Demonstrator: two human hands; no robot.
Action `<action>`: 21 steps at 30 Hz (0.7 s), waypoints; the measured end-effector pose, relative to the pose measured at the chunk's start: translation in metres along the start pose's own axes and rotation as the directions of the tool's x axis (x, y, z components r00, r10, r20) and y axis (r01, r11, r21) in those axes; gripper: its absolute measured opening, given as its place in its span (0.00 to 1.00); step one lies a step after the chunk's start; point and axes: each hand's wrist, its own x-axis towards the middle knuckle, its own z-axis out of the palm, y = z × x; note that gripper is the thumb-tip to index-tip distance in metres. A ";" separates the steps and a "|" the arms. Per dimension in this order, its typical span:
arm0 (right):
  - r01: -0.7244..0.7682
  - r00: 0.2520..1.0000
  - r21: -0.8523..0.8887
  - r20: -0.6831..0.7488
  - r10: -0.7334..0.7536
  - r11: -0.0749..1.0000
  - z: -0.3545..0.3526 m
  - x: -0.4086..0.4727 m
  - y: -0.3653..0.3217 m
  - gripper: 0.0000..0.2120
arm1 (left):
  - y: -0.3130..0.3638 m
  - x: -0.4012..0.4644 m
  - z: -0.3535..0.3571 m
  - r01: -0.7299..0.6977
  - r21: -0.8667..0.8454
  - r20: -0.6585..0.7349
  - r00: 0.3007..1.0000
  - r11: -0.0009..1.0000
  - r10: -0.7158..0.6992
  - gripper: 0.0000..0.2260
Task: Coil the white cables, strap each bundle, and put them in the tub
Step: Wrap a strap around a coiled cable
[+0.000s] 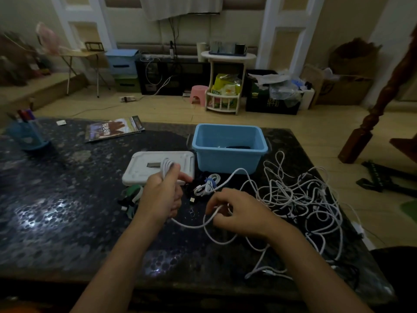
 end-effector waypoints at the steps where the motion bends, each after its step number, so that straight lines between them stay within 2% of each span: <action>1: 0.008 0.999 0.008 0.044 -0.009 1.000 -0.002 -0.002 -0.001 0.06 | 0.000 0.001 0.000 -0.004 -0.006 -0.003 1.000 1.000 0.004 0.22; 3: 0.024 0.996 -0.010 0.083 -0.023 1.000 -0.003 -0.004 0.002 0.04 | 0.000 0.001 0.000 0.001 -0.009 0.004 1.000 1.000 -0.001 0.22; 7: 0.042 0.998 0.005 -0.047 -0.042 0.999 -0.006 -0.003 0.009 0.01 | 0.000 -0.001 0.002 0.022 0.051 0.102 0.994 0.998 -0.028 0.22; 11: -0.082 0.962 -0.055 -0.265 0.064 0.995 -0.004 0.001 0.015 0.11 | 0.003 -0.006 0.010 0.055 0.111 0.240 0.967 0.992 -0.081 0.23; 14: -0.165 0.926 -0.075 -0.355 0.128 0.984 0.000 0.003 0.014 0.15 | 0.005 -0.011 0.017 0.063 0.230 0.301 0.944 0.971 -0.133 0.23; 18: -0.208 0.907 -0.045 -0.383 0.175 0.977 0.002 0.005 0.011 0.19 | 0.004 -0.015 0.023 0.022 0.359 0.286 0.949 0.933 -0.132 0.23; 21: -0.178 0.896 -0.002 -0.413 0.161 0.984 0.004 0.007 0.010 0.12 | 0.000 -0.014 0.028 0.001 0.400 0.277 0.953 0.917 -0.122 0.21</action>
